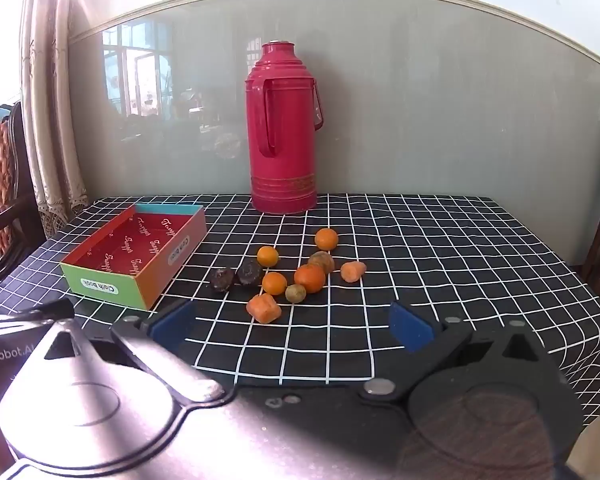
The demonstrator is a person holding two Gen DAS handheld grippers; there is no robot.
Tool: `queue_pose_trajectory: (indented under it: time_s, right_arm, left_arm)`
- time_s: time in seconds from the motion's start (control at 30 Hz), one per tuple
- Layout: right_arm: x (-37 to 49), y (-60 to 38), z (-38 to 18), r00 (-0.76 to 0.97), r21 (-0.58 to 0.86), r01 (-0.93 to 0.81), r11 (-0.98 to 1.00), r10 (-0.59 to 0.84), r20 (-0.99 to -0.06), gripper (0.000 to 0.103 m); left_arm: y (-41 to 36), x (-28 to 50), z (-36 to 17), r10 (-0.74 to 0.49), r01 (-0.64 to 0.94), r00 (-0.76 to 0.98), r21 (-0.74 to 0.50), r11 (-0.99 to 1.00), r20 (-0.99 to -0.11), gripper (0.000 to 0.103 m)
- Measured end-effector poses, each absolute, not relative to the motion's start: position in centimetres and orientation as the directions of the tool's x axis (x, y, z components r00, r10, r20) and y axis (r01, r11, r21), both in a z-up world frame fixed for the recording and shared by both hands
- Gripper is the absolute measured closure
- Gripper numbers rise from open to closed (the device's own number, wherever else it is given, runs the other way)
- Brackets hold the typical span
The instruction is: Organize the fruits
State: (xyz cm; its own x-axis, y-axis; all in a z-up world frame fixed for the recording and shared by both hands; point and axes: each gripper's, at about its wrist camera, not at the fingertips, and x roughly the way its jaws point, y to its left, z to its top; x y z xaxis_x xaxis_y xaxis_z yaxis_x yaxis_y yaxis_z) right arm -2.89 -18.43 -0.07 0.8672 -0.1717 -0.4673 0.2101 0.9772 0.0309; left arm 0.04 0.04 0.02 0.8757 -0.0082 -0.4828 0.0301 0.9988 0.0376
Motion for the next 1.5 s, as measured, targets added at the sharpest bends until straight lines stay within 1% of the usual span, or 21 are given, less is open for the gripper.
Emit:
queue_pose_trajectory:
  time_s: [0.2, 0.6, 1.5]
  right_arm:
    - [-3.0, -18.2, -0.2, 0.865, 0.019, 0.207, 0.978, -0.174, -0.470, 0.006]
    - [-2.9, -18.4, -0.3, 0.860, 0.028, 0.202, 0.979, -0.164, -0.483, 0.006]
    - [-2.7, -18.2, -0.7, 0.855, 0.010, 0.196, 0.981, -0.165, -0.492, 0.006]
  left_arm:
    - [0.3, 0.5, 0.0, -0.016, 0.036, 0.872, 0.031, 0.999, -0.489, 0.000]
    - [-0.8, -0.2, 0.0, -0.017, 0.052, 0.879, 0.060, 0.997, -0.476, 0.000]
    - [-0.2, -0.2, -0.3, -0.011, 0.039, 0.880, 0.049, 0.998, -0.475, 0.000]
